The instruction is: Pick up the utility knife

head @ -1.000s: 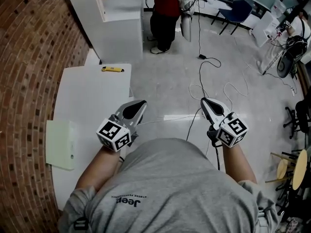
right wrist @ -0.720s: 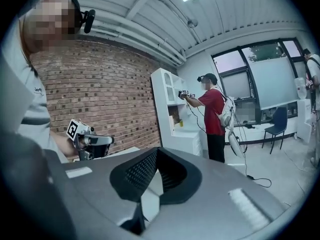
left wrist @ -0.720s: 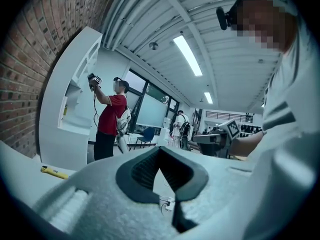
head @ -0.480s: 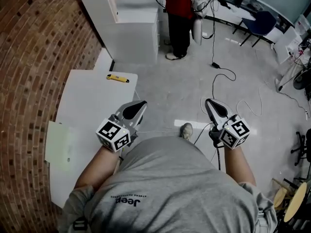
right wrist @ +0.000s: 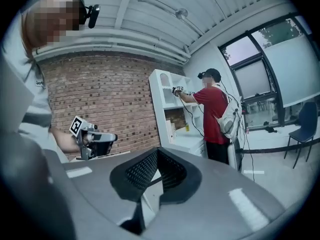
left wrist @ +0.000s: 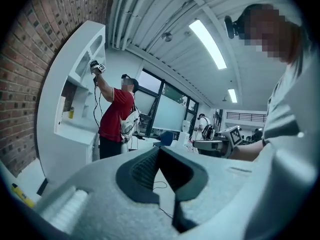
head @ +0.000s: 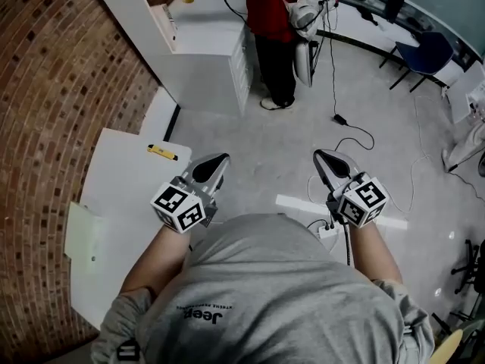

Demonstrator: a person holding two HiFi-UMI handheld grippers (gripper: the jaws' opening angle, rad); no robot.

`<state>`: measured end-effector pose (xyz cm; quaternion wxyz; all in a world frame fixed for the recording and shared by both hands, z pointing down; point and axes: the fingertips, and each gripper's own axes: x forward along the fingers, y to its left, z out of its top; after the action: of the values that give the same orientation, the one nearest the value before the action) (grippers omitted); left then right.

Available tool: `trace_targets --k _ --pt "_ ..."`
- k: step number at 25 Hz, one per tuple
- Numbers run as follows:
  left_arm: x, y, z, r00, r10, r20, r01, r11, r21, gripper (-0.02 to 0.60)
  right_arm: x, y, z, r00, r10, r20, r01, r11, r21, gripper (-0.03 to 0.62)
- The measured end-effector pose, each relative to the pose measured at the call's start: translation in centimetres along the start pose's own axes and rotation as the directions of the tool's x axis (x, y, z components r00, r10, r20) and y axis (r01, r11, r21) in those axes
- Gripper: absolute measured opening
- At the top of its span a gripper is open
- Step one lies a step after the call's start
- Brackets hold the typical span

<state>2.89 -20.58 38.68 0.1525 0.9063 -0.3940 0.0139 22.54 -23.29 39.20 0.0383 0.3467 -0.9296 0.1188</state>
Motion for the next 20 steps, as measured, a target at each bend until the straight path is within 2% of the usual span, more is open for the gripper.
trace_targets --k 4,9,14,20 --pt "4.1 0.7 0.7 1.000 -0.002 -0.014 0.002 1.000 -0.006 -0.002 0.9 -3.5 0.6 1.000 0.011 -0.003 -0.011 1.000 0.022 0.009" --pt "6.8 2.7 1.1 0.999 -0.038 -0.031 0.039 0.999 0.020 -0.002 3.1 -5.1 0.5 1.000 -0.010 -0.008 0.010 0.999 0.040 0.009" --pt "8.8 4.1 1.6 0.989 -0.140 -0.048 0.143 0.987 0.071 -0.002 4.8 -5.7 1.0 0.996 -0.089 0.001 0.089 0.995 0.039 0.009" --pt "9.9 5.4 2.7 0.971 -0.229 -0.063 0.233 0.970 0.075 -0.002 5.1 -5.8 1.5 0.984 -0.177 0.005 0.176 0.982 0.064 0.009"
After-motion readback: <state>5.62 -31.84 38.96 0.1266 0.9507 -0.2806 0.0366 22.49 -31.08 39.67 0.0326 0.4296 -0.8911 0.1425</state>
